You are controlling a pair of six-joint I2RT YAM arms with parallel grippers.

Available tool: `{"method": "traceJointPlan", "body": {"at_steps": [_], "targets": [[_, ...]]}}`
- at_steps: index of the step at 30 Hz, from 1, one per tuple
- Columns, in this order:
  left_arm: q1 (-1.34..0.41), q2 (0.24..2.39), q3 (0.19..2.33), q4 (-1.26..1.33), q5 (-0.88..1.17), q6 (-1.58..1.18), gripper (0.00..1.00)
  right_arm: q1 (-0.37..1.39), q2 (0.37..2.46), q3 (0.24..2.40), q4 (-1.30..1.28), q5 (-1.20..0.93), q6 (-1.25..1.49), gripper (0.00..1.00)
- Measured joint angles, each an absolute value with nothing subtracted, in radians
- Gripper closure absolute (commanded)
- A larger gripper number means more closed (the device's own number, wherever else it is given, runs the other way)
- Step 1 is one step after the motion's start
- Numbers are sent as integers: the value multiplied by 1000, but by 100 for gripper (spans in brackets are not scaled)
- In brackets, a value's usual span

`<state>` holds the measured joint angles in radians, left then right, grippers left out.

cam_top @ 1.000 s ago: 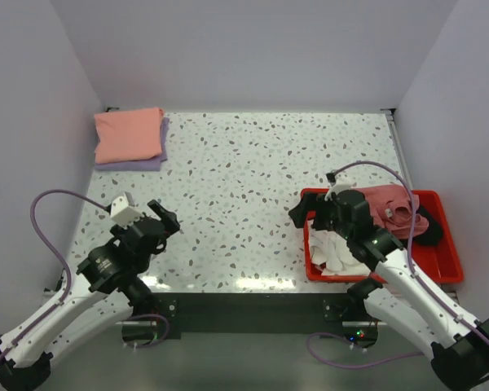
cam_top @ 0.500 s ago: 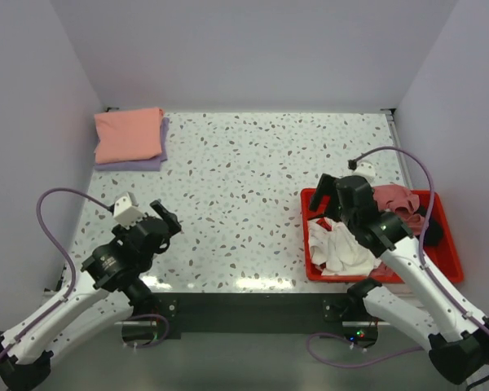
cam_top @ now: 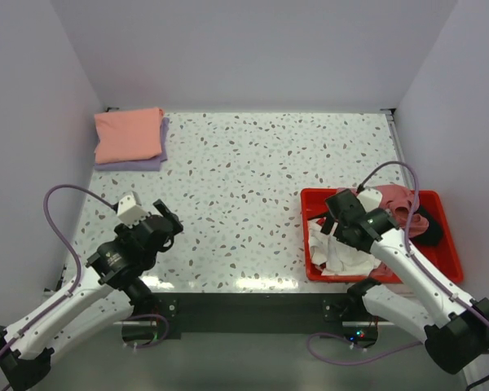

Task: Fold and stack the t-shirts
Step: Grab the tshirt from the pile

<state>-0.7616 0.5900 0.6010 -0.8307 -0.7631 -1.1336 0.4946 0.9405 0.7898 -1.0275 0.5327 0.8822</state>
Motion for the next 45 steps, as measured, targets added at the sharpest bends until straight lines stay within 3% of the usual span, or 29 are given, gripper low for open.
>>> {"method": "traceJointPlan", "body": {"at_steps": [5, 8, 11, 12, 14, 15, 18, 27, 37, 45], "targets": [[-762, 593, 600, -830, -763, -1134, 0, 450, 983, 723, -987, 533, 891, 2], [-762, 593, 599, -830, -763, -1134, 0, 407, 1017, 690, -933, 516, 874, 9], [-762, 592, 599, -830, -763, -1134, 0, 368, 1034, 673, -893, 495, 853, 25], [-762, 592, 599, -831, -763, -1134, 0, 358, 1035, 668, -883, 488, 846, 37], [-762, 592, 599, -831, -763, -1134, 0, 345, 1032, 662, -874, 482, 835, 48], [-762, 591, 599, -832, -763, -1134, 0, 341, 1029, 659, -869, 480, 833, 58], [-762, 589, 599, -832, -763, -1134, 0, 339, 1000, 647, -844, 470, 826, 75], [-762, 583, 598, -828, -763, -1134, 0, 339, 866, 657, -869, 451, 798, 100], [-762, 592, 598, -800, -762, -1115, 0, 339, 678, 847, -838, 449, 659, 100], [-762, 590, 597, -753, -751, -1089, 0, 339, 741, 1047, -731, 326, 577, 100]]}}
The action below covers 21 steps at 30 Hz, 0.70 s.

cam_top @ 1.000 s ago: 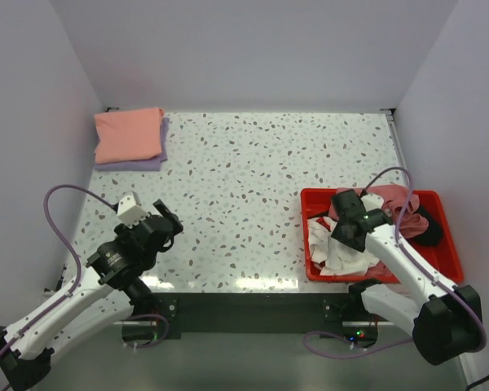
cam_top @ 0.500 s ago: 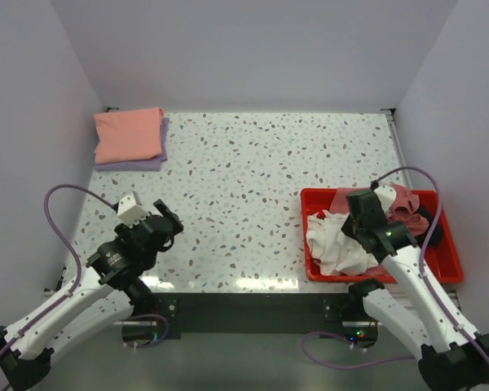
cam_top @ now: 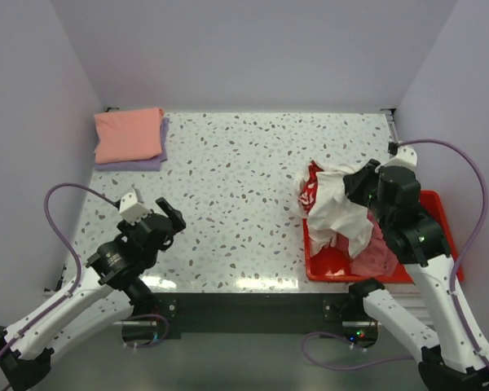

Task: Fold and stack the t-shirts
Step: Grab the tshirt from the pile, then move the tshirt to the center of the board

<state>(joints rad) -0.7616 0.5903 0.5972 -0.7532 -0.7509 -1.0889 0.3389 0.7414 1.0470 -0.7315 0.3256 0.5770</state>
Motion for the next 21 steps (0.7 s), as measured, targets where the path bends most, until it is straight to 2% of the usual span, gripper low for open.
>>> {"method": "traceJointPlan", "body": {"at_steps": [4, 9, 16, 21], "targets": [[-762, 575, 590, -740, -730, -1087, 0, 338, 834, 1146, -628, 181, 557, 100], [-762, 552, 586, -727, -704, -1081, 0, 357, 1048, 1336, -487, -54, 554, 100], [-762, 544, 635, -796, -703, -1109, 0, 613, 1421, 1721, -408, -220, 455, 100], [-762, 520, 710, -880, -711, -1135, 0, 698, 1588, 1937, -393, -326, 414, 100]]}}
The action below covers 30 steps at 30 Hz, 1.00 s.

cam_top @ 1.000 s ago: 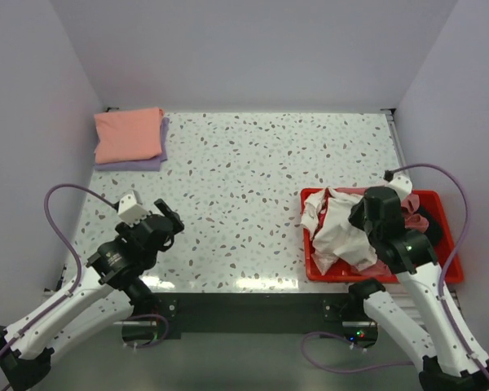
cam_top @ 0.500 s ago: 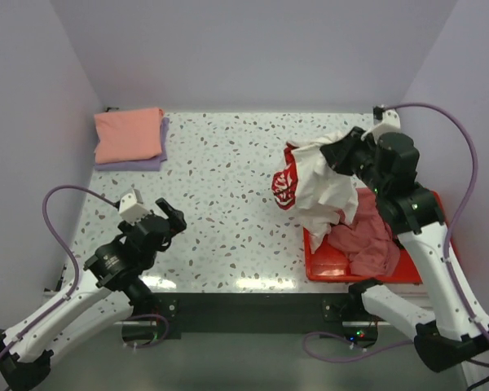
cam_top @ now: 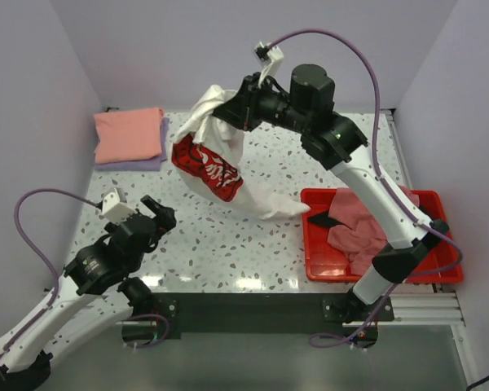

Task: Fold and stack the t-shirts
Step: Move the tshirt to the center of the board, then flatten the tshirt out

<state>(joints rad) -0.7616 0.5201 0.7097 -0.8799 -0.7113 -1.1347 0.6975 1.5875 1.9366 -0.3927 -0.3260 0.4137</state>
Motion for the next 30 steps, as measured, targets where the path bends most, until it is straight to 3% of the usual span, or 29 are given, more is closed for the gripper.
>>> {"method": "traceJointPlan", "body": {"at_steps": [6, 9, 12, 15, 17, 19, 24, 30], "targets": [[-762, 457, 791, -987, -738, -1191, 0, 740, 1671, 2062, -329, -384, 419, 100], [-762, 412, 796, -1025, -745, -1212, 0, 740, 1665, 2032, -299, -347, 421, 100], [-762, 379, 796, -1046, -749, -1221, 0, 735, 1622, 1889, -279, -242, 426, 93], [-762, 373, 794, -1053, -755, -1223, 0, 705, 1562, 1640, -251, -166, 451, 70], [-762, 381, 784, -1047, -756, -1219, 0, 660, 1549, 1475, -255, -147, 478, 28], [-762, 415, 765, -1024, -755, -1216, 0, 589, 1583, 1347, -290, -139, 494, 4], [-762, 628, 739, -967, -752, -1203, 0, 510, 1639, 1221, -414, -32, 459, 1], [-699, 851, 727, -830, -687, -1124, 0, 535, 1499, 1217, -418, -14, 379, 1]]}}
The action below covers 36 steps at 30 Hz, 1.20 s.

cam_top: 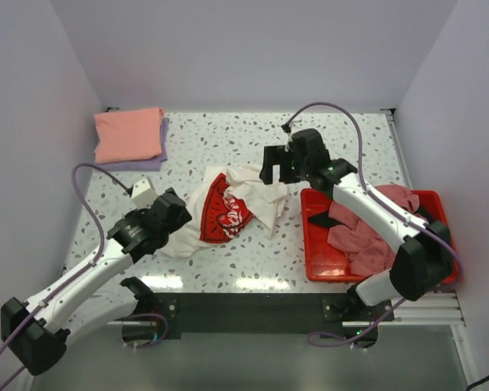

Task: Fold and stack the t-shirts
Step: Flatten the tshirt out

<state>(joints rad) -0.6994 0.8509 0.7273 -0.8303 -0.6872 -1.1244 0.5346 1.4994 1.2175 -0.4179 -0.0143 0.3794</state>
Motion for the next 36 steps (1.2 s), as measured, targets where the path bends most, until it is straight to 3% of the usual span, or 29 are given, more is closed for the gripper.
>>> {"method": "traceJointPlan", "body": {"at_steps": [8, 14, 15, 17, 18, 20, 21, 22, 26, 36], "targets": [[-399, 985, 601, -599, -496, -979, 3, 536, 1317, 1110, -333, -55, 305, 1], [-287, 1084, 543, -434, -356, -892, 25, 536, 1315, 1054, -339, -70, 278, 1], [-279, 1102, 543, -418, -345, -879, 35, 537, 1315, 1051, -343, -70, 275, 1], [-266, 1146, 543, -385, -329, -864, 45, 536, 1315, 1045, -346, -70, 272, 1], [-261, 1166, 543, -375, -325, -855, 61, 536, 1315, 1044, -346, -70, 271, 1], [-254, 1195, 543, -362, -318, -849, 75, 536, 1315, 1039, -346, -71, 270, 1], [-253, 1199, 543, -358, -315, -839, 91, 536, 1315, 1037, -347, -71, 269, 1], [-252, 1200, 542, -355, -311, -840, 99, 537, 1315, 1035, -348, -73, 265, 1], [-251, 1172, 540, -348, -307, -826, 100, 580, 1331, 1032, -364, -45, 225, 2], [-251, 987, 525, -346, -322, -826, 100, 822, 1561, 1059, -415, 44, 137, 19]]}}
